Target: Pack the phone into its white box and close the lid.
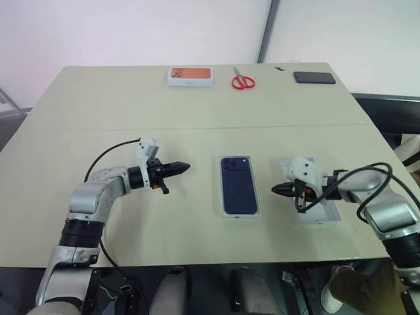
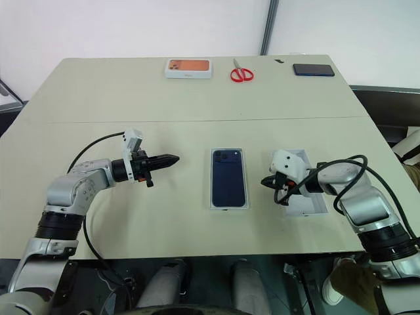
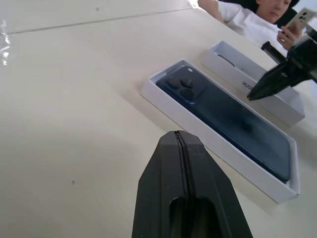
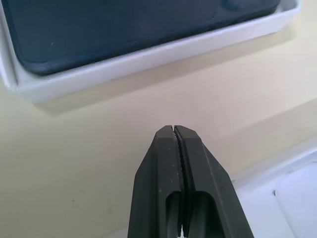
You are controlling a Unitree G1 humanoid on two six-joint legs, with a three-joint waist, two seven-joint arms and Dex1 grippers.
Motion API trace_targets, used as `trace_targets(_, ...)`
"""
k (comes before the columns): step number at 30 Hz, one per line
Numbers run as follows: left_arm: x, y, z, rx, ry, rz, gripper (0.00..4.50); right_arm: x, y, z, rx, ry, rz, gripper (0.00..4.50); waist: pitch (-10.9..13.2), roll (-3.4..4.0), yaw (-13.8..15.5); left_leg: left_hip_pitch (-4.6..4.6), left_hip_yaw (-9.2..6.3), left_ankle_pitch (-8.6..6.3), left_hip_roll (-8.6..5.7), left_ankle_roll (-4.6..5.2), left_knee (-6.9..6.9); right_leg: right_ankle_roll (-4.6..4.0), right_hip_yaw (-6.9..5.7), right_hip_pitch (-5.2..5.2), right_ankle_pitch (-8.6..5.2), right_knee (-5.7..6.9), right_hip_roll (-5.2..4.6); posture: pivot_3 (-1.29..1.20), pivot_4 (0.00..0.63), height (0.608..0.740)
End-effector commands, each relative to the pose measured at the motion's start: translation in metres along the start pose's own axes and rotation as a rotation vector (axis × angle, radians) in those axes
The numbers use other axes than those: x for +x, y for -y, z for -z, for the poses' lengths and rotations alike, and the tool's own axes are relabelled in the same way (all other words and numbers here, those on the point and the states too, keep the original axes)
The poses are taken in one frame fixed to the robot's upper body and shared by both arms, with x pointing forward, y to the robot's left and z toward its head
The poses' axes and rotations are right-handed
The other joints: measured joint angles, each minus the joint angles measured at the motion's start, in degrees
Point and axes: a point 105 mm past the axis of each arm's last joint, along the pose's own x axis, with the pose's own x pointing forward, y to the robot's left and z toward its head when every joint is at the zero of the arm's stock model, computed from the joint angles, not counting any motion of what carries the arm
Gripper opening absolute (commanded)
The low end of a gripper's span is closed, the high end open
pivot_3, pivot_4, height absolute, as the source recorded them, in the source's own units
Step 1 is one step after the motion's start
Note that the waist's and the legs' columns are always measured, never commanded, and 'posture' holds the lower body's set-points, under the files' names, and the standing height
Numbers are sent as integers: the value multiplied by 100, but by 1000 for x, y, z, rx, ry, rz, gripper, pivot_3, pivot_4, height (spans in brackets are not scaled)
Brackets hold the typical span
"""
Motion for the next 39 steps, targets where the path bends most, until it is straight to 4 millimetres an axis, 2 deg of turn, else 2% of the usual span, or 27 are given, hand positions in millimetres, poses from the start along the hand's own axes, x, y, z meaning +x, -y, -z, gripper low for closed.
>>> trace_targets(1,-12,3,-18,72,72,4,1358,-13,11,-23,-4,84,76,1387,0,0,9,0,0,0,0,0,0,0,-1,0,0,0,0,0,150,740)
trace_targets(3,-18,3,-19,111,78,-4,2341,-16,16,-27,17,102,125,2422,0,0,7,0,0,-1,1,1,0,0,-1,0,0,0,-1,0,150,740)
trace_targets(7,-31,8,-15,187,76,14,4405,-25,32,-20,50,84,267,4441,1,2,14,0,0,-1,4,1,-1,-1,1,-1,0,-1,-3,0,150,740)
trace_targets(11,-43,12,-6,268,67,25,4471,-26,39,-15,109,106,419,4488,1,3,16,0,1,-1,9,2,-4,-2,4,-3,-1,-1,-7,0,150,740)
trace_targets(13,-47,8,-5,313,78,-4,4471,-28,37,-14,79,118,528,4488,1,3,36,-1,1,-1,9,2,-5,-4,4,-6,-1,-1,-8,0,150,740)
trace_targets(15,-47,4,-6,363,101,-38,4471,-27,23,-16,82,162,547,4488,1,4,50,-3,0,-2,9,3,-3,-4,3,-5,-1,-2,-11,0,150,740)
trace_targets(21,-45,11,-3,370,181,-2,4471,-44,4,-3,90,220,718,4488,0,5,49,-4,1,-10,-2,17,2,-2,4,0,-1,-5,-27,0,150,740)
trace_targets(23,-47,12,-2,365,190,7,4471,-47,-4,-2,152,237,723,4488,1,5,27,-2,2,-11,-1,19,2,-1,4,1,-1,-5,-26,0,150,740)
trace_targets(29,-50,17,4,354,176,50,4471,-44,-37,10,199,131,623,4488,-1,11,7,3,2,-12,5,21,-1,0,2,2,-2,-2,-14,0,150,740)
trace_targets(31,-51,18,5,358,171,59,4471,-41,-45,6,226,119,564,4488,-1,11,5,3,3,-12,6,22,0,0,4,2,-2,-3,-15,0,150,740)
trace_targets(33,-51,20,6,338,167,82,4471,-40,-47,3,237,94,537,4488,-1,11,9,3,2,-12,7,22,1,-1,4,2,-3,-3,-15,0,150,740)
trace_targets(38,-51,28,9,311,159,126,4471,-37,-34,8,358,3,553,4488,0,11,16,3,0,-13,8,22,1,-2,3,2,-3,-3,-15,0,150,740)
trace_targets(39,-51,30,10,312,151,139,4471,-34,-35,4,378,10,524,4488,-1,11,17,2,0,-13,8,22,1,-2,2,2,-3,-4,-15,0,150,740)
